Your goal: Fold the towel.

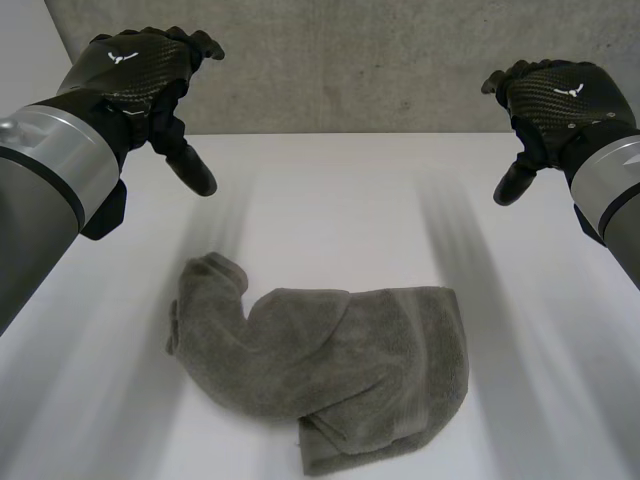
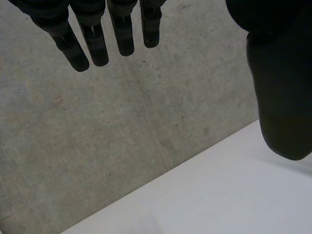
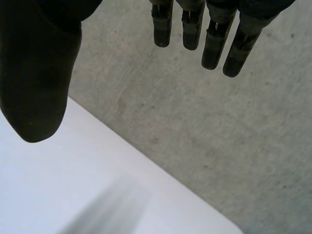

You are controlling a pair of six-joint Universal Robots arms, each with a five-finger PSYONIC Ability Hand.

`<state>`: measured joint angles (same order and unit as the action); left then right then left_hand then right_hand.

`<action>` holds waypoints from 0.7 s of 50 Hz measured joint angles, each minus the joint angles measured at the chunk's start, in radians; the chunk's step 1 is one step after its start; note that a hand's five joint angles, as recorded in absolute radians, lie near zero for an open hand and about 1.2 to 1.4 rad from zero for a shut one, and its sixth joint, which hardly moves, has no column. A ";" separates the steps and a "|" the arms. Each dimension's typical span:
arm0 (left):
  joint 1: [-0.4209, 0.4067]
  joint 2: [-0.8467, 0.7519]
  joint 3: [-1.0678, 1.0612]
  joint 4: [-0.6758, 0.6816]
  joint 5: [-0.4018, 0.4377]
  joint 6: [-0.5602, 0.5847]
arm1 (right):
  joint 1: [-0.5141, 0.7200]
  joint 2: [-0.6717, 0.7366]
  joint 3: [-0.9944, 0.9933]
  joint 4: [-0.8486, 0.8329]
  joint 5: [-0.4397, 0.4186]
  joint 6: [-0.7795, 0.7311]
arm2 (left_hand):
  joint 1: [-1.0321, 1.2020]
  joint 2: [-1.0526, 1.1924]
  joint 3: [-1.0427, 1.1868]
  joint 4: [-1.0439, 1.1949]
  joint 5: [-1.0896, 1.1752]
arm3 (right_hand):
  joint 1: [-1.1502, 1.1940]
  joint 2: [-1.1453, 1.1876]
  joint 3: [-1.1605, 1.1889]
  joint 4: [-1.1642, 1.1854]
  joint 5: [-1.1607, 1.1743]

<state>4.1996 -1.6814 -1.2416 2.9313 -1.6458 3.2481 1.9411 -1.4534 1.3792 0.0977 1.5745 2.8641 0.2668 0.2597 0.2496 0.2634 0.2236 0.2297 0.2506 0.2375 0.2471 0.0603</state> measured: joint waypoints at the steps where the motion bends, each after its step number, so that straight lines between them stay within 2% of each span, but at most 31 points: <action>1: 0.001 -0.002 0.003 -0.002 0.000 0.000 | 0.000 0.006 -0.008 0.013 -0.001 0.010 | 0.000 0.000 0.000 0.000 0.000 | 0.000 0.000 0.000 0.000 0.000; 13: 0.005 -0.019 0.032 -0.063 0.005 0.004 | -0.014 0.016 -0.025 0.030 -0.015 0.039 | -0.002 0.000 -0.003 0.000 0.000 | 0.000 0.000 0.000 0.000 0.000; 28: 0.013 -0.038 0.026 -0.059 0.015 0.012 | -0.009 0.020 -0.024 0.023 -0.022 0.030 | -0.002 0.000 -0.004 0.000 0.000 | 0.000 0.000 0.000 0.000 0.000; 35: 0.024 -0.100 0.014 -0.057 0.021 0.031 | -0.003 0.082 -0.024 0.067 -0.089 0.010 | -0.002 -0.003 -0.004 0.000 -0.002 | 0.000 0.000 0.000 0.000 0.000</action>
<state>4.2241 -1.7819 -1.2281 2.8742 -1.6247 3.2787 1.9382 -1.3717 1.3554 0.1652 1.4860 2.8738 0.2644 0.2566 0.2452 0.2635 0.2215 0.2297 0.2506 0.2375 0.2471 0.0602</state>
